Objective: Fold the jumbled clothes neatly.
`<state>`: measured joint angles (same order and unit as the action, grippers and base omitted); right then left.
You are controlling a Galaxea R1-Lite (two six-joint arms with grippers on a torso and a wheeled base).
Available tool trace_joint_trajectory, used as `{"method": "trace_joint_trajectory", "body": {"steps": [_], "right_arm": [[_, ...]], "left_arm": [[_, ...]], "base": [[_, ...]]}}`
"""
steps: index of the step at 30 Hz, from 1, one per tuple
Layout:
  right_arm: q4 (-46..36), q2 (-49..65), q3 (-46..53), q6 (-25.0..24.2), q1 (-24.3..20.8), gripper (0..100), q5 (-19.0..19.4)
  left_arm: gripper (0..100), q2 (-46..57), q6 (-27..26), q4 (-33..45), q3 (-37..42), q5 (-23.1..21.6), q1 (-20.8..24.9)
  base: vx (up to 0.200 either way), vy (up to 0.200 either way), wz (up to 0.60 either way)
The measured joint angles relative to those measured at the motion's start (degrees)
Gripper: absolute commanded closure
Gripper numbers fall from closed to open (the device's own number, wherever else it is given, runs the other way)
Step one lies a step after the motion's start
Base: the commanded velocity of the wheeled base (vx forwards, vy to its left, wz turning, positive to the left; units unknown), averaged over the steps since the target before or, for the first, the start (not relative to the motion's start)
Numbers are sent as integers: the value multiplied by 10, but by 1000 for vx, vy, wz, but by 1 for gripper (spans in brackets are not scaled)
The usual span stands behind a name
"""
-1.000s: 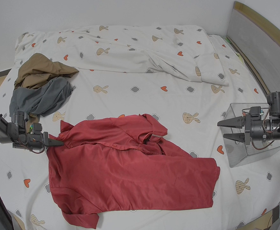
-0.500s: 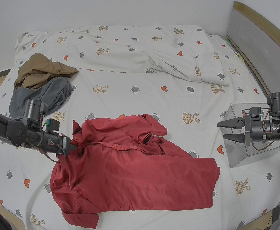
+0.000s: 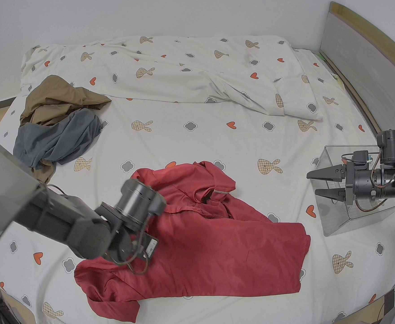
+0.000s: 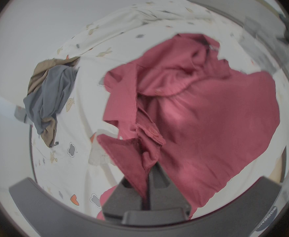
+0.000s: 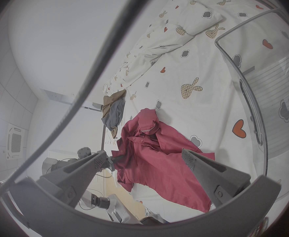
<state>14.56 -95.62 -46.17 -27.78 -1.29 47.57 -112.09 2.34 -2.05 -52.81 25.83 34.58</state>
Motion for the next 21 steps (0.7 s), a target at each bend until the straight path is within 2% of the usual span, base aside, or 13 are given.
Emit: {"method": "trace_joint_trajectory", "body": {"steps": [3,6,14,18,21], "right_arm": [[0,0,1,0,0,0,0],[0,0,2,0,0,0,0],[2,0,5,2,-1,0,0],[2,0,5,2,-1,0,0],[2,0,5,2,-2,0,0]], "left_arm": [[0,-40,9,-6,-2,39,48],[0,-71,25,-18,-5,52,78],[0,-65,40,-84,3,55,94],[0,-32,51,-99,12,36,87],[0,-6,60,-101,21,-20,73]], "base": [[0,0,0],[0,0,0],[0,0,0],[0,0,0],[0,0,0]]}}
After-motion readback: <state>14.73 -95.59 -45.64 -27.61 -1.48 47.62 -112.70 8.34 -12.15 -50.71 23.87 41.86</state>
